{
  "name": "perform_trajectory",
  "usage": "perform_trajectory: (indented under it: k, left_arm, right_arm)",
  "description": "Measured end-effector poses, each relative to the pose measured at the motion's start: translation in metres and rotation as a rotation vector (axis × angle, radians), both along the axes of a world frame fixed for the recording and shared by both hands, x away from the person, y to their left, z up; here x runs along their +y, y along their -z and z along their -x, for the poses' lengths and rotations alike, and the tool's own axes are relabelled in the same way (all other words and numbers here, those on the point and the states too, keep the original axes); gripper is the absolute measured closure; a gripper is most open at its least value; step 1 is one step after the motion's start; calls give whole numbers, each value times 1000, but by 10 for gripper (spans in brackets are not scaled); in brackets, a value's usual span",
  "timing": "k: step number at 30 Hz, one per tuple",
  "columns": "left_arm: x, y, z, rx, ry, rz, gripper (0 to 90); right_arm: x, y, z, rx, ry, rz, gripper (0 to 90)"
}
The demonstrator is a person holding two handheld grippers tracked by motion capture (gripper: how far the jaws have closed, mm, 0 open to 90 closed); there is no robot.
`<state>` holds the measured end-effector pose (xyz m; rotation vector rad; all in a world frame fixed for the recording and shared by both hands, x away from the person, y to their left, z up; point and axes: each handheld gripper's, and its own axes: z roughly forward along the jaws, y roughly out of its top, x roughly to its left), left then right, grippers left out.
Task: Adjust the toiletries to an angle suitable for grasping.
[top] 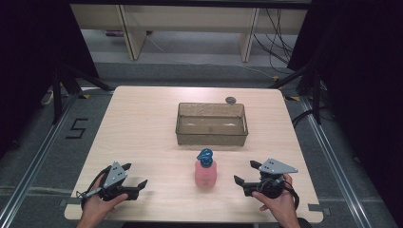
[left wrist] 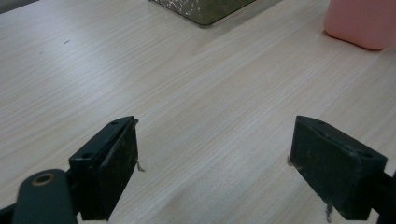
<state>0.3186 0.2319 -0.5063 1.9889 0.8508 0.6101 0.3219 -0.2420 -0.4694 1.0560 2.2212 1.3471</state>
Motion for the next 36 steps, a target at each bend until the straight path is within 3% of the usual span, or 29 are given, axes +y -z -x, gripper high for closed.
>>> perform_trajectory:
  k: [4,5,8,9,13,20,23,24,28,29,32,36]
  left_arm:
    - [0,0,0,-5,6,-7,148]
    - [0,0,0,-1,-1,0,148]
    - [0,0,0,-5,3,-3,148]
    - [0,0,0,-1,2,-4,148]
    - [0,0,0,-3,1,-2,148]
    - [1,0,-1,-8,5,-5,148]
    - [0,0,0,-3,0,1,148]
    - [0,0,0,-3,0,1,148]
    - [1,0,-1,-9,1,1,148]
    - [2,-1,-1,-5,5,-3,148]
    - [1,-1,-1,-11,7,0,148]
    - [1,0,-1,-9,2,-4,148]
  right_arm:
    - [3,-1,0,-6,-3,-14,159]
    - [2,-3,-1,-25,-13,14,159]
    - [4,-4,-1,-16,-20,2,159]
    - [5,-5,-3,-45,-26,2,159]
    - [8,-7,-2,-17,-25,-18,158]
    - [11,-10,-5,-62,-39,-26,159]
    - [14,-12,-4,-50,-41,-37,159]
    - [14,-12,-5,-69,-50,-26,159]
    - [17,-13,-5,-66,-65,-32,159]
    - [22,-13,-4,-34,-71,-65,160]
    - [23,-13,-6,-68,-83,-44,160]
    - [28,-15,-5,-48,-88,-63,165]
